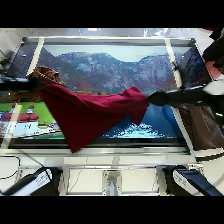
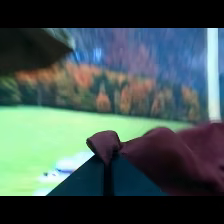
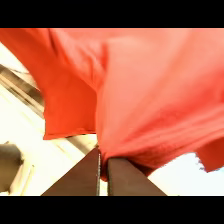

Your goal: Fold the shirts.

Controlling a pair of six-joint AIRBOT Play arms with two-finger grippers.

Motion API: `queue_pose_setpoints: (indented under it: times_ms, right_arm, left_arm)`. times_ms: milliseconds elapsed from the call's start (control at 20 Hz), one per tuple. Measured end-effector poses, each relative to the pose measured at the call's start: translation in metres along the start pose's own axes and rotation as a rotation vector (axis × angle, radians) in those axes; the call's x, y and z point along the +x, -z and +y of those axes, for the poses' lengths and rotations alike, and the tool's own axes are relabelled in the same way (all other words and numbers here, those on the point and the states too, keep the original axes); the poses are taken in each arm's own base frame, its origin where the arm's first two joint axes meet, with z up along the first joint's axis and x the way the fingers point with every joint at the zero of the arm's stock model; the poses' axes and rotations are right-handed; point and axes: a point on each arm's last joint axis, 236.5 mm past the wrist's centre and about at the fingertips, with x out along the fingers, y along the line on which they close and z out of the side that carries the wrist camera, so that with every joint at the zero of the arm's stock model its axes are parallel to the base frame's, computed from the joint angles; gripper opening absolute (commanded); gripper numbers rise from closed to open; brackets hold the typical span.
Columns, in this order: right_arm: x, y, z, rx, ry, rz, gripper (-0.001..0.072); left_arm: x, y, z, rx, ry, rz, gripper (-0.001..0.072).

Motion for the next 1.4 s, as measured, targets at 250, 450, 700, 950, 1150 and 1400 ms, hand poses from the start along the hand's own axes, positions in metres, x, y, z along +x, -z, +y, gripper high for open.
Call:
queue_pose_setpoints:
  times_ms: [250, 450, 700, 950, 1150, 1400]
  right_arm:
    - [-0.146, -0.037, 0.126, -0.314, 0.156, -0.382, 0.0008]
    - [-0.224, -0.044, 0.171, -0.42, 0.296, -0.6, 0.0007]
    - [-0.2, -0.077, 0.11, -0.334, 0.393, -0.507, 0.0008]
    - [-0.084, -0.116, -0.024, -0.165, 0.386, -0.236, 0.0008]
    - [0.024, -0.138, -0.126, -0.036, 0.307, -0.153, 0.0009]
    - [0.12, -0.153, -0.231, 0.164, 0.275, -0.256, 0.0502]
  left_arm:
    - [-0.191, -0.055, -0.025, 0.137, -0.201, -0.49, 0.0011]
    - [-0.283, -0.073, -0.067, 0.232, -0.262, -0.723, 0.001]
    - [-0.235, -0.088, -0.064, 0.176, -0.105, -0.606, 0.001]
    - [-0.083, -0.086, -0.036, 0.119, 0.046, -0.273, 0.001]
    - [0.07, -0.059, -0.01, 0.095, 0.01, -0.053, 0.0011]
    - [0.199, -0.036, 0.017, 0.008, -0.057, -0.035, 0.0701]
